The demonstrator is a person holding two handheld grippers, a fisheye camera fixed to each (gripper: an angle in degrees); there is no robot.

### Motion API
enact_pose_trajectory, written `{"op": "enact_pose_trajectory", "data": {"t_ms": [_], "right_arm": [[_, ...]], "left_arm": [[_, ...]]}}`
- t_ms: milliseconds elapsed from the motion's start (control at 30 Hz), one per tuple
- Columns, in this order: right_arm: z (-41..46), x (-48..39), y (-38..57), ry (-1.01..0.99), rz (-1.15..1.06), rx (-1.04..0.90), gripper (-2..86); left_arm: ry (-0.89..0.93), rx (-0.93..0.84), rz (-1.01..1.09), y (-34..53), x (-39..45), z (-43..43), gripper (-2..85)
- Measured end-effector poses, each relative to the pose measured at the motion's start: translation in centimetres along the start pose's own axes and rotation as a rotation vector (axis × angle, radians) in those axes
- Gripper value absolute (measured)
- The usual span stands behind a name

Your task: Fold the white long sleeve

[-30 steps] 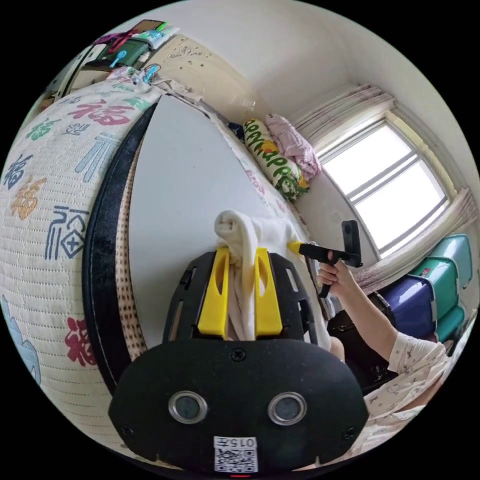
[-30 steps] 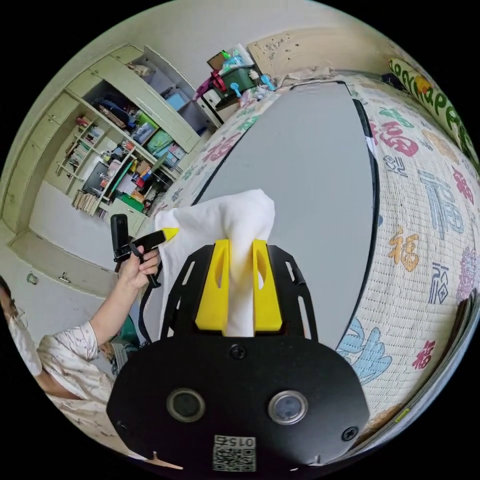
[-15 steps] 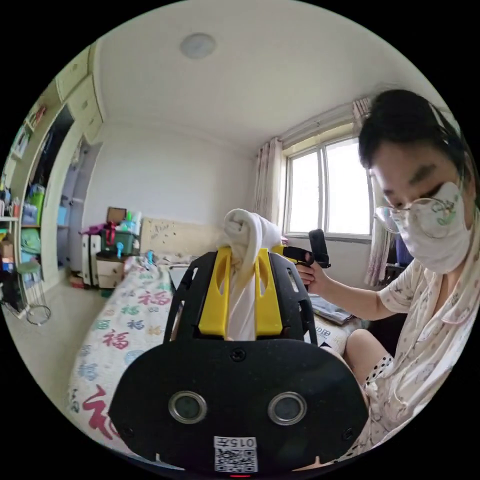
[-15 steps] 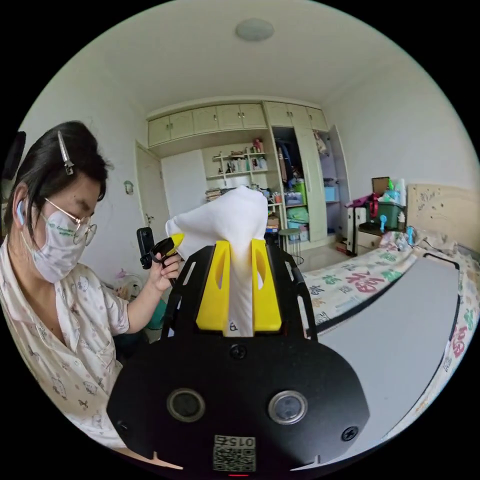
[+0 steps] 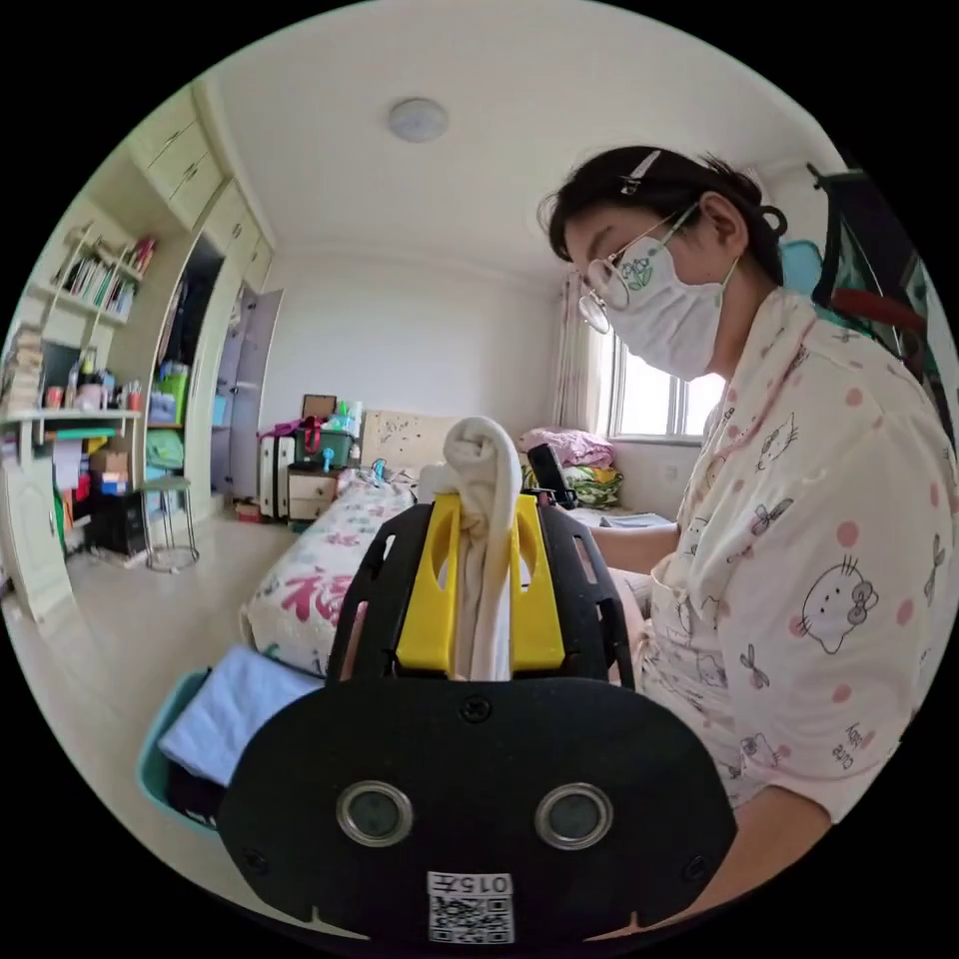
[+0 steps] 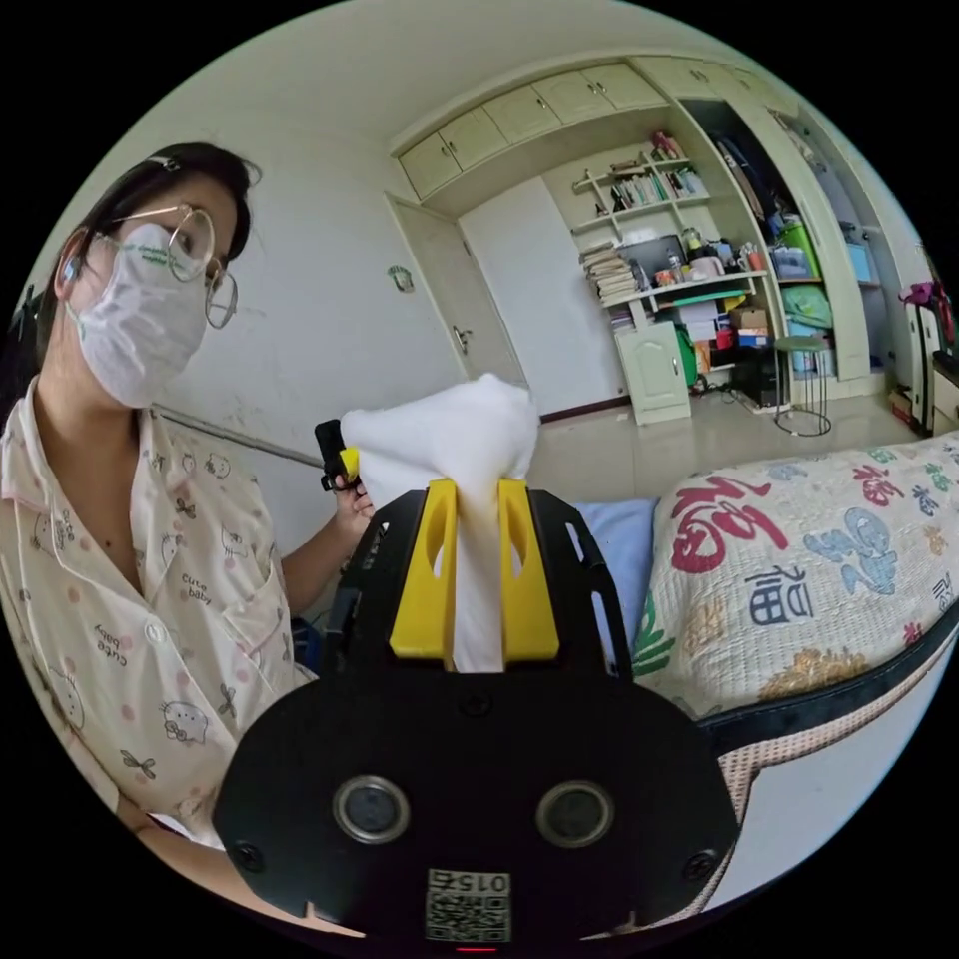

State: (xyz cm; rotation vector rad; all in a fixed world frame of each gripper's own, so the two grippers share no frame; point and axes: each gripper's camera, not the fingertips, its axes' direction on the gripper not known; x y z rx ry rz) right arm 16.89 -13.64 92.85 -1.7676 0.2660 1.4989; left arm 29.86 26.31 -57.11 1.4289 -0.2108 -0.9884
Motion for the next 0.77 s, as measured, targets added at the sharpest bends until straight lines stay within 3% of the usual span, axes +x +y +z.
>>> {"op": "enact_pose_trajectory", "data": {"t_ms": [200,300,433,500,633,767], "right_arm": [[7.4,-3.2,-1.2,-0.037,-0.006,-0.064,6.7],[14.3,-1.5,-6.8,0.013,0.001,-0.133,6.7],[28.5,5.4,-16.5,0.259,0.176,-0.288,4.7],[30.4,7.8,-19.2,0.347,0.335,-0.279,2.2],[24.4,4.0,-24.2,0.392,0.409,-0.044,0.0],[13.4,-4.9,-29.3,0.491,0.388,0.335,-0.4]], "left_arm": [[-0.064,0.066,-0.116,0.0,-5.3,-5.3,7.4],[-0.156,0.083,-0.153,-0.1,-9.8,-7.1,7.6],[-0.462,0.078,-0.371,1.5,-20.5,-8.2,8.8],[-0.805,0.090,-0.643,3.9,-27.4,-8.7,10.3],[-0.889,0.010,-0.595,3.0,-29.5,-5.7,9.2],[-0.847,-0.215,-0.529,6.7,-31.1,4.0,8.3]]}}
